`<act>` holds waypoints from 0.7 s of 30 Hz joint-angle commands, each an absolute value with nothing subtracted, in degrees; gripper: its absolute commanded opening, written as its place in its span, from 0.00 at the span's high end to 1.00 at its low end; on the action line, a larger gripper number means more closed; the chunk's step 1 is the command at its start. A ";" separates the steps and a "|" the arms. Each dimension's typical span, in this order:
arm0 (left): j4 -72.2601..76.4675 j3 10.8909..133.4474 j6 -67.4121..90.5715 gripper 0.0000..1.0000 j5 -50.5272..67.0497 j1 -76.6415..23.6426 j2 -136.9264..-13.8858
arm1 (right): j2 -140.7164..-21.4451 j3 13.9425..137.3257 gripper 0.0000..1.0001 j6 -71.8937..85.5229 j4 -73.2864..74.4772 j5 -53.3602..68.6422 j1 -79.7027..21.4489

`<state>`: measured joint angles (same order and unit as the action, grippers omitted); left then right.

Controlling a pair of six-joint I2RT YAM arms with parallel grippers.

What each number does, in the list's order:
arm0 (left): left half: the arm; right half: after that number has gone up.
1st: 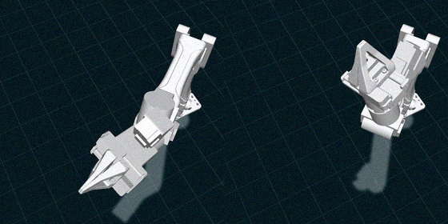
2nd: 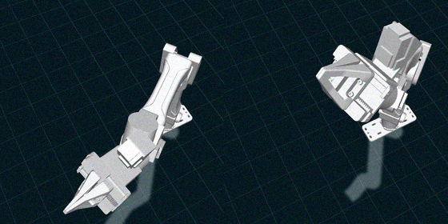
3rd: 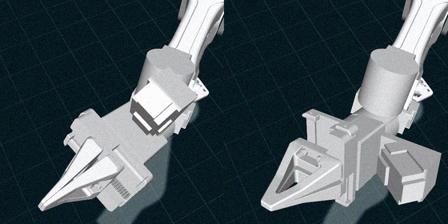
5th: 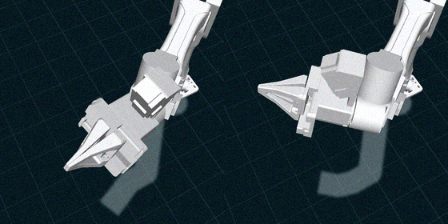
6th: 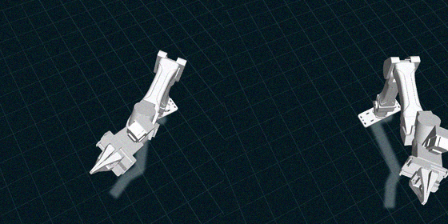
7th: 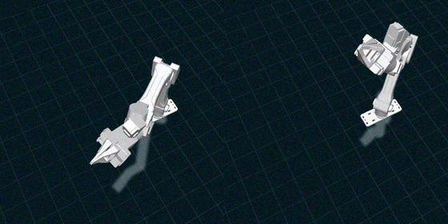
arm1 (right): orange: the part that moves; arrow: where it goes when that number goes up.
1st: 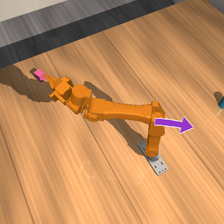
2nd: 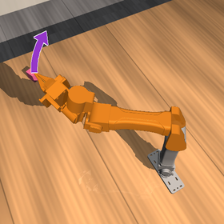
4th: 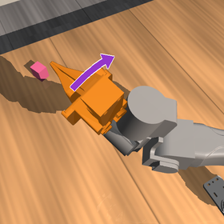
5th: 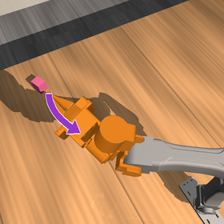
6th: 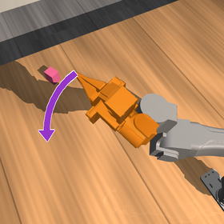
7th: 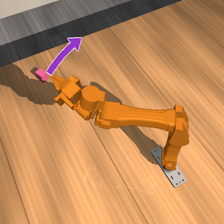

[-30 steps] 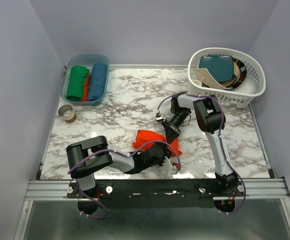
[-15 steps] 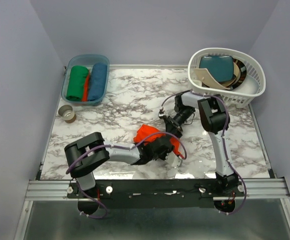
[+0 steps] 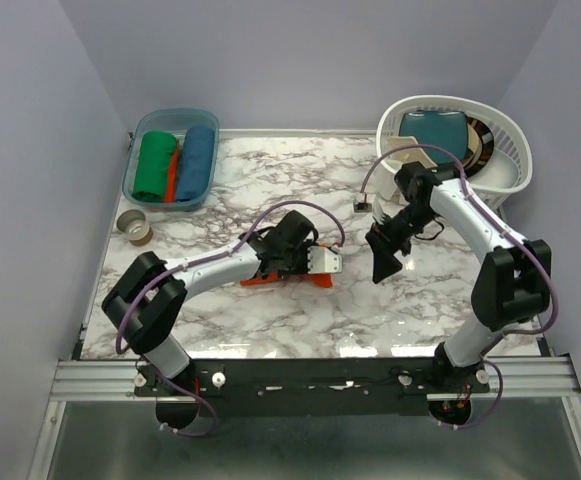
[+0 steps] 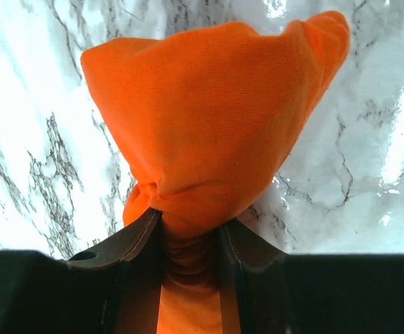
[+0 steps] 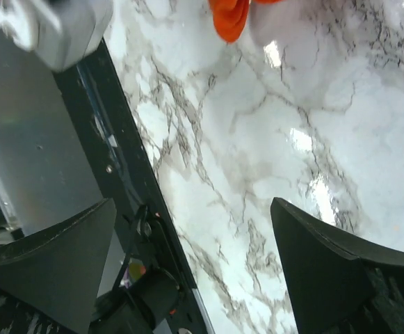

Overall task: Roll the t-shirts
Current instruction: Pick up the T-shirt from the center of the board, then place the T-shirt in the bin.

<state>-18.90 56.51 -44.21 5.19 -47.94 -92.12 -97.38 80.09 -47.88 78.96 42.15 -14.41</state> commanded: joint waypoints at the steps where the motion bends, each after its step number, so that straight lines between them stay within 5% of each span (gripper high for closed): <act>1: -23.55 60.11 -42.36 1.00 9.23 -45.54 -91.41 | -94.40 76.20 0.00 -45.20 85.96 36.12 -14.85; 10: -30.40 73.54 -43.24 1.00 8.70 -33.86 -89.91 | -90.53 75.32 0.00 -44.21 84.11 30.50 -14.77; 21: -39.98 123.88 -37.18 1.00 -7.72 -13.28 -115.00 | -92.81 74.01 0.00 -37.19 78.59 28.22 -14.33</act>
